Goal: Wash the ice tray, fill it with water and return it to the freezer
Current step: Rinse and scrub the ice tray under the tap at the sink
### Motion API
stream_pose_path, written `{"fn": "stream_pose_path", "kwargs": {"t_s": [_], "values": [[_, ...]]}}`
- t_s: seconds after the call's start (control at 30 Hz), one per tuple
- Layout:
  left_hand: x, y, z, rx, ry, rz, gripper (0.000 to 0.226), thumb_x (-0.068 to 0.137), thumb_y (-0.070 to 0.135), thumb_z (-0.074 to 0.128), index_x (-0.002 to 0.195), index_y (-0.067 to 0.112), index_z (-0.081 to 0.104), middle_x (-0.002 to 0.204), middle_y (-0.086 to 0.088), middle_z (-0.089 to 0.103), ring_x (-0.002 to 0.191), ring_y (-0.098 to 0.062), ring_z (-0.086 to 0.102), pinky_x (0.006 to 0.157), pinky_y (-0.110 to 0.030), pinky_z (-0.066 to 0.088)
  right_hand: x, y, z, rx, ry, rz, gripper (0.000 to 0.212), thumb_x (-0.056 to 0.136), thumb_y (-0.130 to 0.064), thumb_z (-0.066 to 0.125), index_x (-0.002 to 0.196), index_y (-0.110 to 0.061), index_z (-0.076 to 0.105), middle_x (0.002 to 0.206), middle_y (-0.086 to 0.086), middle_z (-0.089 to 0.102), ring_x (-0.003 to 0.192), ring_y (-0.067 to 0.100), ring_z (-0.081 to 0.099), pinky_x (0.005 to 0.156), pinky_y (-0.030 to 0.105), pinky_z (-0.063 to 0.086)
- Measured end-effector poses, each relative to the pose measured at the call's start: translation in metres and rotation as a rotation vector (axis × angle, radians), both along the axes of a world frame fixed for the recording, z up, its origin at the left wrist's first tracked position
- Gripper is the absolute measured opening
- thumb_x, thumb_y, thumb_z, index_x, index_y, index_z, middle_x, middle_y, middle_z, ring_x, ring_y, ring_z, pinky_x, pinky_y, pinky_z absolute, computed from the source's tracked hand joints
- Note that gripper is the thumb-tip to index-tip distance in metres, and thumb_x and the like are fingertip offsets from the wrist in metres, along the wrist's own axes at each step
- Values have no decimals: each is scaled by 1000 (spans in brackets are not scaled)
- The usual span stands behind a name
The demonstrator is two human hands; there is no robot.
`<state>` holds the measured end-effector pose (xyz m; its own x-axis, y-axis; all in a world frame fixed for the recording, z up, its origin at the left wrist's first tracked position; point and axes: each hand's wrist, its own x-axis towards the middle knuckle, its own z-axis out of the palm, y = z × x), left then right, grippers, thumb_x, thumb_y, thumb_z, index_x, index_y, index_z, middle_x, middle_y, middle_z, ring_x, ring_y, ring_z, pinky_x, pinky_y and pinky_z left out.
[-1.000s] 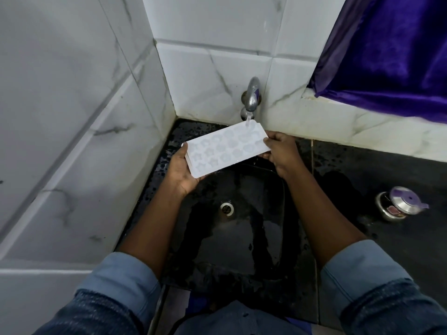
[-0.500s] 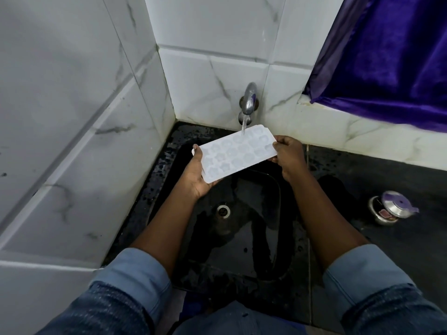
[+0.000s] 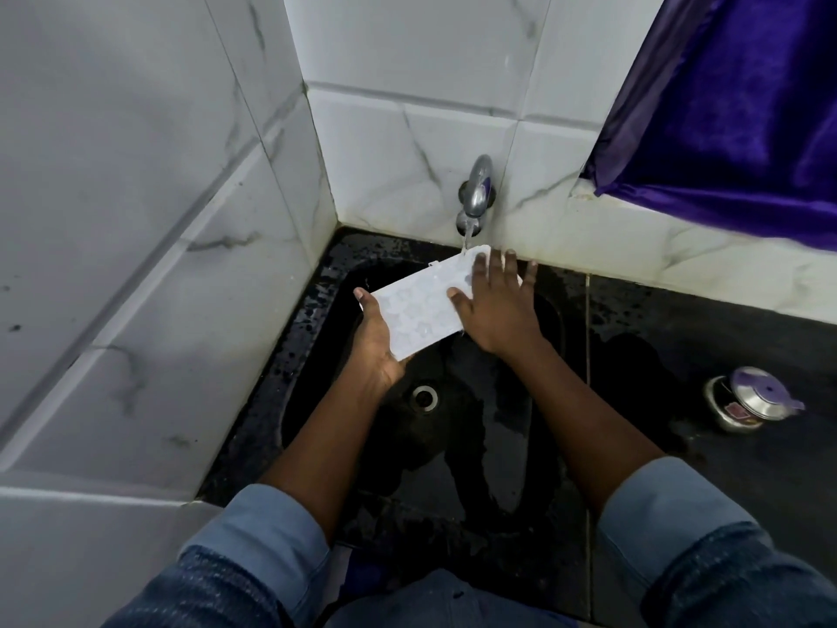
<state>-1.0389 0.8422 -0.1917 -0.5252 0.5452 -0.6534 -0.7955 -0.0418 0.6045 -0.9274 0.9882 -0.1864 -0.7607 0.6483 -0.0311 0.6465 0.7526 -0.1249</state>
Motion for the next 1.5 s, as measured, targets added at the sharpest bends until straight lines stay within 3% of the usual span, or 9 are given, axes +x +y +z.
{"fn": "stream_pose_path", "kwargs": {"t_s": [0.1, 0.2, 0.37, 0.5, 0.63, 0.9, 1.17, 1.4, 1.5], "values": [[-1, -3, -2, 46, -34, -9, 104, 91, 89, 19, 137, 9, 66, 124, -19, 76, 114, -37, 74, 101, -53, 58, -13, -26, -4, -27, -60, 135, 97, 96, -70, -2, 166, -4, 7, 174, 20, 3, 162, 35, -3, 126, 59, -14], [-1, -4, -5, 107, -30, -20, 101, 93, 86, 11, 133, 12, 67, 132, -14, 73, 121, -31, 70, 111, -51, 49, -20, -53, -9, -73, -72, 351, 84, 106, -63, 13, 167, -6, 0, 175, 17, -3, 162, 31, -6, 130, 48, -7], [-7, -11, -19, 130, -29, -8, 107, 88, 92, 20, 150, 13, 56, 146, -16, 64, 135, -35, 62, 115, -53, 47, -18, -47, -10, -99, -79, 571, 78, 108, -61, 18, 168, -13, 1, 175, 8, -5, 162, 23, -6, 131, 42, -4], [-7, -15, -27, 80, 23, -10, 105, 89, 90, 24, 145, 10, 61, 137, -19, 69, 126, -38, 68, 111, -58, 50, -7, -12, -10, -115, -89, 361, 87, 103, -69, 12, 167, -12, -3, 175, 11, -9, 162, 27, -9, 131, 46, -5], [-4, -18, -25, 35, 40, 39, 96, 94, 85, 26, 138, 9, 67, 129, -19, 74, 116, -36, 74, 104, -55, 56, -11, -16, -6, -151, -65, 159, 118, 84, -87, -11, 166, -2, 2, 173, 22, 0, 162, 35, -3, 130, 47, -5], [-1, -14, -17, 51, 20, 33, 94, 95, 85, 23, 133, 12, 68, 132, -16, 73, 119, -32, 72, 104, -47, 55, -12, -64, -3, -140, -58, 611, 102, 93, -79, -1, 167, -10, 0, 175, 12, -4, 162, 23, -8, 130, 38, -7], [-2, -19, -17, 30, 30, 49, 97, 92, 88, 24, 130, 12, 71, 125, -18, 75, 114, -37, 74, 107, -59, 53, -7, -18, 1, -208, -65, 182, 117, 84, -88, -7, 166, -4, -4, 174, 19, -8, 162, 31, -9, 131, 47, -5], [0, -8, -19, 52, -37, 69, 98, 93, 88, 17, 132, 14, 68, 140, -17, 68, 124, -33, 67, 116, -51, 46, -12, -68, -5, -152, -63, 602, 101, 97, -79, 6, 167, -7, 3, 175, 15, -2, 162, 25, -6, 131, 40, -5], [3, -4, -18, 63, -30, 41, 101, 93, 88, 14, 129, 12, 69, 126, -18, 75, 116, -37, 71, 112, -54, 49, -6, -39, 0, -123, -49, 568, 105, 93, -83, -2, 167, -9, 5, 175, 13, -1, 162, 24, -4, 132, 41, -2]]}}
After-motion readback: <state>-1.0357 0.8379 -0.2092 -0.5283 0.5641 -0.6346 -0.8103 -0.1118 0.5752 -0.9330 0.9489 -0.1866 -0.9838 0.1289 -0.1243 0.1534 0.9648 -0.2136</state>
